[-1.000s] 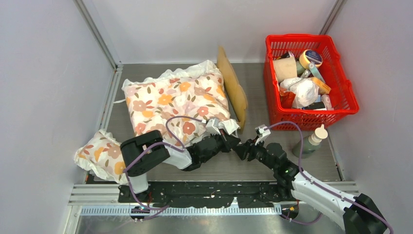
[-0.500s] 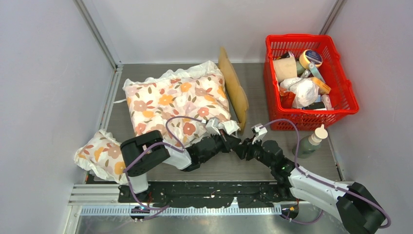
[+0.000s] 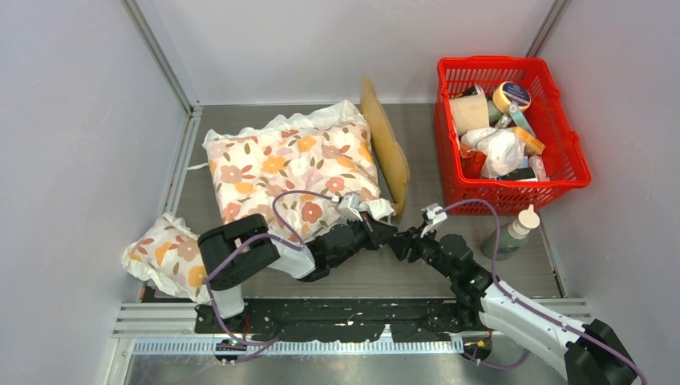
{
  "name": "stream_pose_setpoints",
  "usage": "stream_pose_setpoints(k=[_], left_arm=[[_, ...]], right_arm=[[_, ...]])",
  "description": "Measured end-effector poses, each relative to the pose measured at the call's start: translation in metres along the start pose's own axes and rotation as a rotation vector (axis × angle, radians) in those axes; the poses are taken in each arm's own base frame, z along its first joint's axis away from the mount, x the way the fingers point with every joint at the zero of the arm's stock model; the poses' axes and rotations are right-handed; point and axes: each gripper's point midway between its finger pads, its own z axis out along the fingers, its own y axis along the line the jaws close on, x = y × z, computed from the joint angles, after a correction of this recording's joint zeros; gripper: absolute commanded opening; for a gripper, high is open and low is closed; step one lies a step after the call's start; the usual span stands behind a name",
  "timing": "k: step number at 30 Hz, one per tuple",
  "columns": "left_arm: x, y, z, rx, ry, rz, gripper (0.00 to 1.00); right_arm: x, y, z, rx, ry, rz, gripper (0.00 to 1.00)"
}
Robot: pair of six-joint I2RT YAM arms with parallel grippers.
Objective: Set up the pet bed
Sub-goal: Tie the ropes to the bed frame.
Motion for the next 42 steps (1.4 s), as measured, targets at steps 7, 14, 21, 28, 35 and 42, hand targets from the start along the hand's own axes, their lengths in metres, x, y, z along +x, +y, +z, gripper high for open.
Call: stream_pose_setpoints(k=[7,14,21,28,35,42], left_arm=[[0.005,0.002,-0.001,-0.002,0.024,0.006,0.04],[-0.003,-0.009,-0.001,0.036,0.000,0.025,0.16],[-0.005,-0.024,-0.004,0.093,-0.002,0.058,0.00],[-0.001,-0.023,-0.006,0.092,0.012,0.059,0.00],[0.002,-0.013,-0.013,0.080,0.018,0.058,0.00],[0.019,-0.002,-0.024,0.066,0.072,0.081,0.00]], right_arm=[[0.009,-0.006,0.003,0.020,0.034,-0.007,0.07],[-0.011,-0.001,-0.001,0.006,-0.050,-0.022,0.05],[-0.019,-0.003,-0.007,0.025,-0.086,-0.012,0.49],[-0.011,-0.013,-0.016,0.114,-0.019,0.071,0.58],[-0.017,-0.023,-0.028,0.228,-0.007,0.190,0.57],[-0.050,-0.022,-0.029,0.272,-0.096,0.241,0.59]])
